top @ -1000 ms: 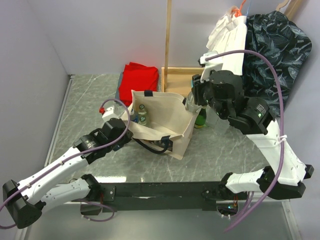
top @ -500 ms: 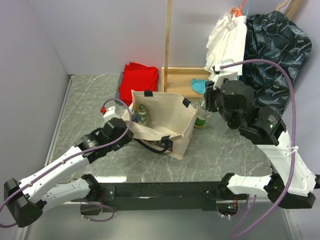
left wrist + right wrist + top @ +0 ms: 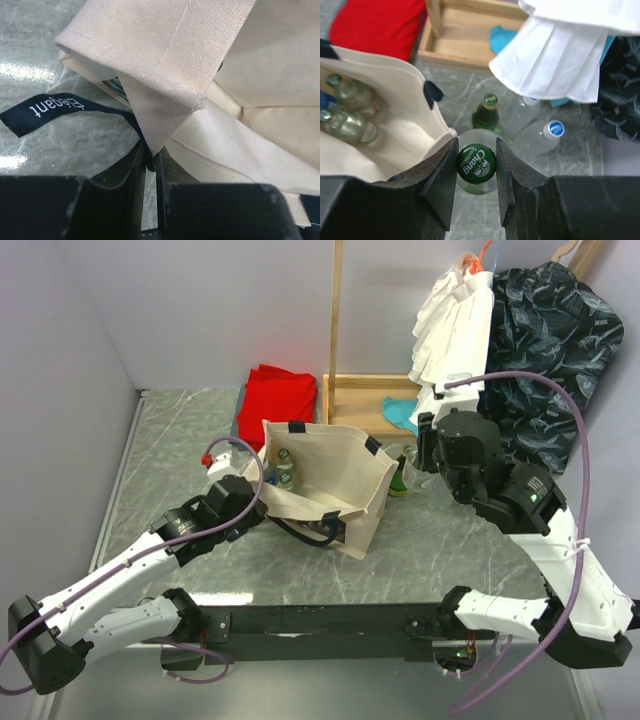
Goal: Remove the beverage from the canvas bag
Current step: Place the drink at the center of the board.
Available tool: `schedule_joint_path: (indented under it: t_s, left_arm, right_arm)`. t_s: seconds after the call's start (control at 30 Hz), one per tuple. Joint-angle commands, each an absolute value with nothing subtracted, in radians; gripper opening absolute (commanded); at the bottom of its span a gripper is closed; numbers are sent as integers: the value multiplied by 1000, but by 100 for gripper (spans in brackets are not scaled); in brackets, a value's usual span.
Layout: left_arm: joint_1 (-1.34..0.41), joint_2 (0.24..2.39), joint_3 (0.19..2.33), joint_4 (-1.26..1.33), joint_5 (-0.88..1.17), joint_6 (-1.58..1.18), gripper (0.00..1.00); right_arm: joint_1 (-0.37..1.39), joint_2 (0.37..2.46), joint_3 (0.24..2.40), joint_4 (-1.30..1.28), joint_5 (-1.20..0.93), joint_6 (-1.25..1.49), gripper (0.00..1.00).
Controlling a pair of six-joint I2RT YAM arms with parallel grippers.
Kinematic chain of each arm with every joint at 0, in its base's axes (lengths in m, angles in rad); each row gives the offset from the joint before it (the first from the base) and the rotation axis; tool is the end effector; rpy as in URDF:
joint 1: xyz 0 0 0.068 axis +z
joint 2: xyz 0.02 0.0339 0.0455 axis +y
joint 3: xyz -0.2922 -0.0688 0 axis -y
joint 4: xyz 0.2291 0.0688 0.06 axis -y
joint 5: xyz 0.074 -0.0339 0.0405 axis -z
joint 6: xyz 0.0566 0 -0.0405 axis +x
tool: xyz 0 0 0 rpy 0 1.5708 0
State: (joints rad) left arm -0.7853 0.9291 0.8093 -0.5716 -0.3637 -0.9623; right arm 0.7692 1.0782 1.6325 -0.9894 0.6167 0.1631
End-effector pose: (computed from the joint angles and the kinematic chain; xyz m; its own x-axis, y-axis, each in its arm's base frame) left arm 0.1398 -0.1113 0.2989 -0.6409 -0.4436 -0.6265 -0.1030 0.8585 -0.5024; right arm 0.1334 0.0836 0.4919 -0.3298 -0.1349 -0.9344 -0.1389 0.9859 -0.0933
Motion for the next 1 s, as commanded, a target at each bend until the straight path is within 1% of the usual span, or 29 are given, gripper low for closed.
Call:
schedule_joint_path:
  t_s: [0.0,0.27,0.6,0.97]
  left_arm:
    - [-795,930,839,-584,-321,-943,16]
    - [-795,940,842,-575,-316,-943,16]
    - [-795,959,853,-568,-314,-933,15]
    - [-795,946,848,-586,-325,-940,15]
  right_arm:
    - [724,1011,1603,-844,631,186,0]
    - [608,959,1450,-782,565,207,0]
    - [546,914,1306,-672,535,212,0]
    - [466,926,1177,-578,482,253,0]
